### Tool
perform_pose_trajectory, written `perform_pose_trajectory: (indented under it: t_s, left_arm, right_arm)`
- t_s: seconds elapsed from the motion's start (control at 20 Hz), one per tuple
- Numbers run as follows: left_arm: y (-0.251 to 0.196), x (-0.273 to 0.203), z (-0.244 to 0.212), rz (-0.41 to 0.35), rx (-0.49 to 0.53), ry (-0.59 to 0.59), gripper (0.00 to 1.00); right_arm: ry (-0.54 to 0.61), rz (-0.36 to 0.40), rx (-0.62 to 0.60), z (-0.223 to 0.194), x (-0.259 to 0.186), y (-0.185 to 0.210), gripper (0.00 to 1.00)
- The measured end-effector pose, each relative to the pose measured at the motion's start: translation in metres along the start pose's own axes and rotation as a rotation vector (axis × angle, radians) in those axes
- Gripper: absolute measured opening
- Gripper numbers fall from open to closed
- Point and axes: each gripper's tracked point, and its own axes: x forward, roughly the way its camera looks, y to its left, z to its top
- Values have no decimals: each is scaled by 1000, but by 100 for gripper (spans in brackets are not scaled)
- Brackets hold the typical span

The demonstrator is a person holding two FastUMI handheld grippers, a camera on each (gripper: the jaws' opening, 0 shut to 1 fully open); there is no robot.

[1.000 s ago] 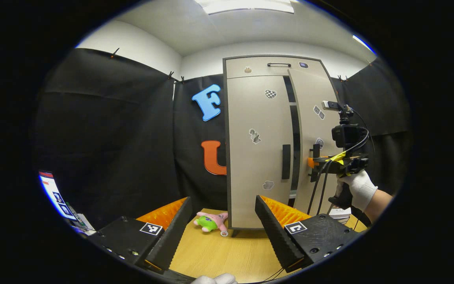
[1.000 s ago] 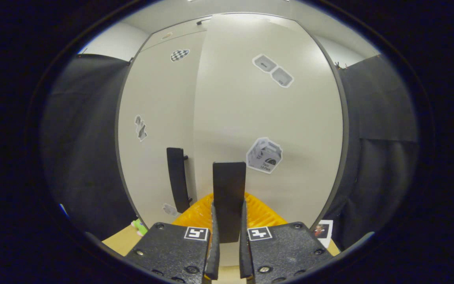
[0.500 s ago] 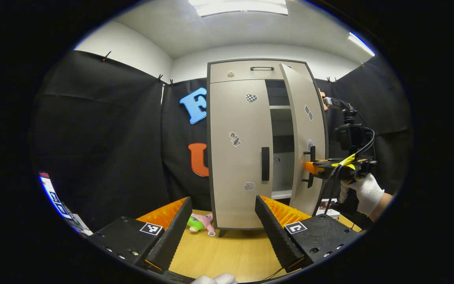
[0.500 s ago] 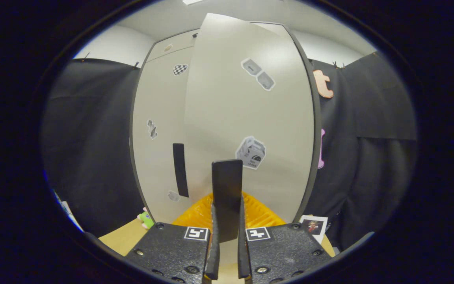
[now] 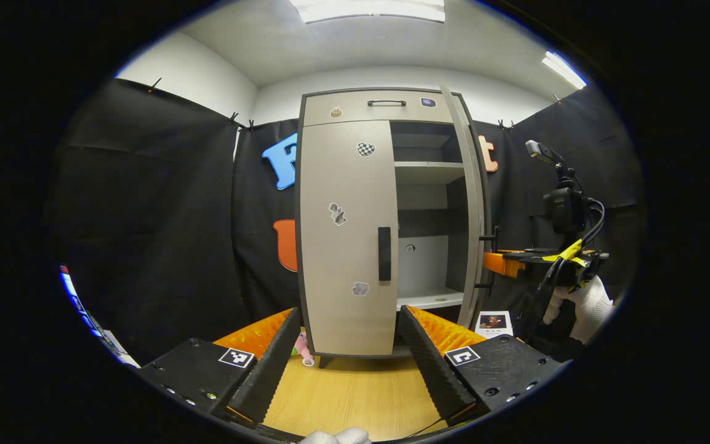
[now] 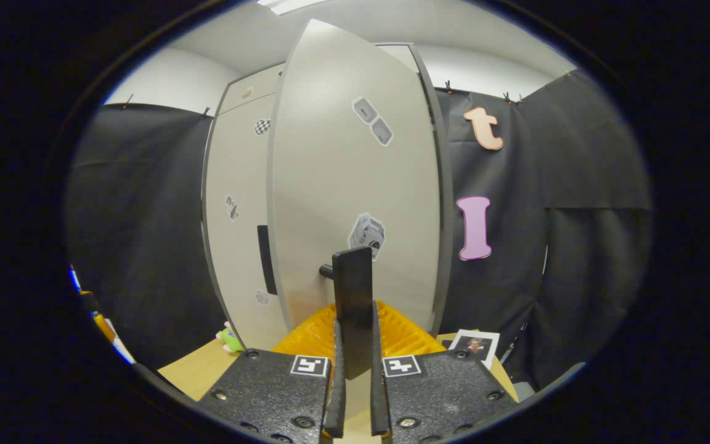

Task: Open the right door of the double-door shoe cabinet with the right hand, and open the left door with the left hand.

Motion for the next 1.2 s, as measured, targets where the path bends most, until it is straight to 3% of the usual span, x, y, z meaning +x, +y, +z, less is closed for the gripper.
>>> perform_pose_trajectory:
  t_s: [0.5, 0.9, 1.2]
  left_arm:
    - [-60, 8, 7, -93, -16, -15, 96]
    - [-70, 9, 10, -92, -28, -21, 96]
    - [-75, 7, 12, -87, -17, -15, 96]
  right_arm:
    - [36, -28, -31, 0, -25, -64, 6]
    - [45, -70, -6, 2, -29, -115, 4]
    - [35, -65, -1, 2, -28, -114, 4]
